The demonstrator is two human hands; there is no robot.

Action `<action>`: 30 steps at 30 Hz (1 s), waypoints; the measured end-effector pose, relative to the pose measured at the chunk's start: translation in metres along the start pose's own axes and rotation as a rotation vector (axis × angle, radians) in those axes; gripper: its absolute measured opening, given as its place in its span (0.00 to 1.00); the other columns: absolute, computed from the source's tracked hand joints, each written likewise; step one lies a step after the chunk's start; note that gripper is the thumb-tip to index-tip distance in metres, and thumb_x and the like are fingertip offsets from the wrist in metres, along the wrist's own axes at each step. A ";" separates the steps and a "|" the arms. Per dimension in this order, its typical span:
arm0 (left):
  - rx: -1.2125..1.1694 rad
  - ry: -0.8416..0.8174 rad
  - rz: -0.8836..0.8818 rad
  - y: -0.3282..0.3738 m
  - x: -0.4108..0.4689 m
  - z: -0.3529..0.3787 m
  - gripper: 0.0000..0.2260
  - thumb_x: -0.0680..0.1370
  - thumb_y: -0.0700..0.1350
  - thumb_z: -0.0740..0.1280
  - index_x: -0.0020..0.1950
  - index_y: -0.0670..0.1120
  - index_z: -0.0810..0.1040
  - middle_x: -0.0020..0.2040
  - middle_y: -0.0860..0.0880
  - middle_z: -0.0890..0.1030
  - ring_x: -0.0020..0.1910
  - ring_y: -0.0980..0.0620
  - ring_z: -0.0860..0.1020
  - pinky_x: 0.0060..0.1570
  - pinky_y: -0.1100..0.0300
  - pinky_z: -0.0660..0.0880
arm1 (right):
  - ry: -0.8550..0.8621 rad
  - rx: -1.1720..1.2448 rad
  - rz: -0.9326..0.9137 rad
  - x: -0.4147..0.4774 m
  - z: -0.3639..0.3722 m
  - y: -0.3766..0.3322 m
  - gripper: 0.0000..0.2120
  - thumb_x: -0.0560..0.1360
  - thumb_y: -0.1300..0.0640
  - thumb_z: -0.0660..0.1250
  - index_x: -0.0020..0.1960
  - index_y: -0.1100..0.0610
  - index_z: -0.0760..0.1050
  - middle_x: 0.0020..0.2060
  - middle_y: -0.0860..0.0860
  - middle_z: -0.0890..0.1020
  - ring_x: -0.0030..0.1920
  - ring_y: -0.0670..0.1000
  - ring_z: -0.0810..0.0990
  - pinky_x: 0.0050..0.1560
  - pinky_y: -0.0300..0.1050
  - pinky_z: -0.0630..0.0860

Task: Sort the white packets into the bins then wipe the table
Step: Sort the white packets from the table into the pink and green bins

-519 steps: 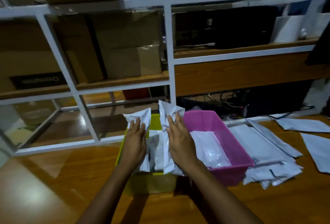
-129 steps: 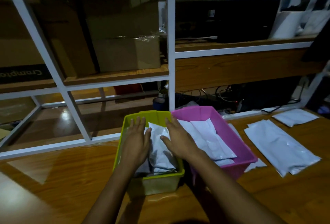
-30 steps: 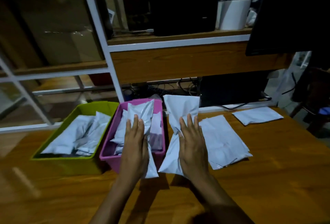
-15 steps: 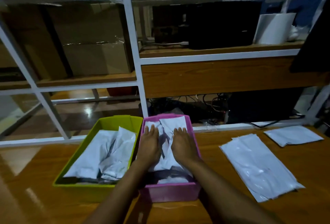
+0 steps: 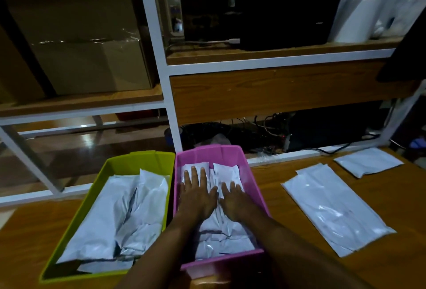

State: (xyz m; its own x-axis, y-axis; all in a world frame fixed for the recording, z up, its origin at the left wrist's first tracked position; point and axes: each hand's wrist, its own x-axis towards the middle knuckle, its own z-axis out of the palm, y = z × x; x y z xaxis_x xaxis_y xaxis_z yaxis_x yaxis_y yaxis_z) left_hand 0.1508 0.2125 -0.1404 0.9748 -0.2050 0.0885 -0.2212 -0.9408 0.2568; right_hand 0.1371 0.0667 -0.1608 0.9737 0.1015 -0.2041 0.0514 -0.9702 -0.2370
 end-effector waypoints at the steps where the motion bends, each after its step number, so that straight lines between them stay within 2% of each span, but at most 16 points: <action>1: 0.001 -0.008 -0.003 -0.002 0.002 0.001 0.40 0.70 0.64 0.30 0.78 0.44 0.41 0.77 0.41 0.39 0.77 0.37 0.39 0.72 0.46 0.36 | 0.002 -0.001 -0.010 0.000 0.000 0.000 0.27 0.84 0.49 0.48 0.78 0.57 0.44 0.77 0.63 0.48 0.77 0.64 0.49 0.75 0.58 0.50; 3: -0.011 -0.019 0.015 -0.007 0.006 0.000 0.38 0.73 0.62 0.31 0.79 0.43 0.44 0.78 0.40 0.43 0.77 0.37 0.41 0.74 0.43 0.36 | 0.031 0.029 -0.014 -0.003 -0.004 -0.001 0.26 0.84 0.50 0.49 0.78 0.58 0.47 0.77 0.62 0.50 0.77 0.62 0.50 0.75 0.56 0.52; 4: -0.006 -0.026 0.037 -0.008 0.007 -0.004 0.37 0.75 0.60 0.31 0.79 0.42 0.47 0.78 0.38 0.48 0.77 0.37 0.44 0.75 0.41 0.40 | 0.062 0.035 -0.026 -0.005 -0.008 -0.001 0.25 0.84 0.51 0.49 0.78 0.58 0.49 0.77 0.61 0.51 0.77 0.61 0.51 0.75 0.55 0.54; 6: -0.030 -0.042 0.086 -0.009 0.007 -0.012 0.34 0.78 0.55 0.35 0.76 0.38 0.59 0.75 0.36 0.62 0.75 0.34 0.55 0.75 0.42 0.45 | 0.114 0.074 -0.058 -0.014 -0.018 -0.001 0.25 0.84 0.53 0.51 0.78 0.58 0.50 0.78 0.59 0.52 0.77 0.58 0.52 0.74 0.53 0.57; 8: -0.038 -0.006 0.115 -0.006 0.002 -0.023 0.33 0.79 0.53 0.37 0.71 0.36 0.66 0.70 0.34 0.69 0.72 0.34 0.61 0.76 0.47 0.46 | 0.173 0.122 -0.090 -0.025 -0.032 -0.001 0.26 0.83 0.54 0.53 0.78 0.58 0.49 0.77 0.59 0.54 0.77 0.56 0.53 0.73 0.52 0.59; 10: -0.109 0.063 0.091 0.006 -0.010 -0.041 0.33 0.78 0.54 0.39 0.73 0.34 0.65 0.73 0.33 0.65 0.75 0.36 0.58 0.75 0.50 0.44 | 0.215 0.167 -0.119 -0.039 -0.050 -0.001 0.27 0.82 0.54 0.55 0.78 0.58 0.50 0.77 0.58 0.56 0.77 0.55 0.54 0.74 0.50 0.60; 13: -0.288 0.246 0.031 0.037 -0.036 -0.068 0.28 0.80 0.53 0.45 0.75 0.38 0.60 0.77 0.39 0.57 0.78 0.42 0.51 0.74 0.55 0.43 | 0.252 0.259 -0.126 -0.074 -0.078 0.006 0.28 0.82 0.53 0.56 0.78 0.57 0.50 0.78 0.55 0.55 0.77 0.53 0.54 0.75 0.48 0.57; 16: -0.392 0.398 0.043 0.077 -0.070 -0.080 0.22 0.83 0.48 0.52 0.76 0.40 0.60 0.77 0.43 0.57 0.78 0.47 0.50 0.73 0.60 0.44 | 0.407 0.350 -0.158 -0.133 -0.098 0.029 0.28 0.81 0.53 0.57 0.78 0.56 0.53 0.77 0.53 0.58 0.76 0.53 0.57 0.74 0.47 0.59; 19: -0.472 0.444 0.062 0.124 -0.110 -0.074 0.26 0.81 0.53 0.50 0.76 0.42 0.61 0.78 0.46 0.58 0.78 0.52 0.50 0.71 0.69 0.43 | 0.504 0.399 -0.134 -0.196 -0.101 0.069 0.29 0.81 0.52 0.59 0.78 0.52 0.52 0.77 0.50 0.58 0.76 0.50 0.57 0.73 0.46 0.60; 22: -0.528 0.458 0.108 0.173 -0.147 -0.061 0.25 0.80 0.53 0.50 0.76 0.45 0.60 0.77 0.52 0.55 0.77 0.56 0.49 0.69 0.74 0.42 | 0.547 0.393 -0.080 -0.246 -0.096 0.114 0.31 0.81 0.48 0.59 0.79 0.50 0.49 0.78 0.47 0.56 0.76 0.48 0.57 0.71 0.42 0.60; 26: -0.590 0.442 0.137 0.226 -0.170 -0.032 0.24 0.81 0.54 0.51 0.76 0.49 0.59 0.77 0.55 0.54 0.77 0.58 0.48 0.69 0.74 0.44 | 0.588 0.412 -0.040 -0.284 -0.088 0.168 0.31 0.80 0.49 0.59 0.78 0.52 0.50 0.77 0.48 0.57 0.77 0.48 0.56 0.74 0.44 0.58; 30: -0.600 0.333 0.124 0.263 -0.163 0.005 0.25 0.81 0.56 0.52 0.77 0.49 0.59 0.79 0.51 0.54 0.78 0.57 0.48 0.75 0.58 0.51 | 0.587 0.413 0.036 -0.298 -0.088 0.212 0.29 0.81 0.49 0.58 0.78 0.53 0.53 0.77 0.49 0.57 0.76 0.49 0.56 0.73 0.44 0.60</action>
State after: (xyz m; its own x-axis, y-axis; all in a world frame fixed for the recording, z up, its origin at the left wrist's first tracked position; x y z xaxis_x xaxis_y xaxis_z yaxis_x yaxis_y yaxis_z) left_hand -0.0661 -0.0028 -0.0919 0.9011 -0.1176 0.4173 -0.4026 -0.5843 0.7046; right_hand -0.1228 -0.1887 -0.0669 0.9380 -0.1771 0.2980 0.0415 -0.7962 -0.6036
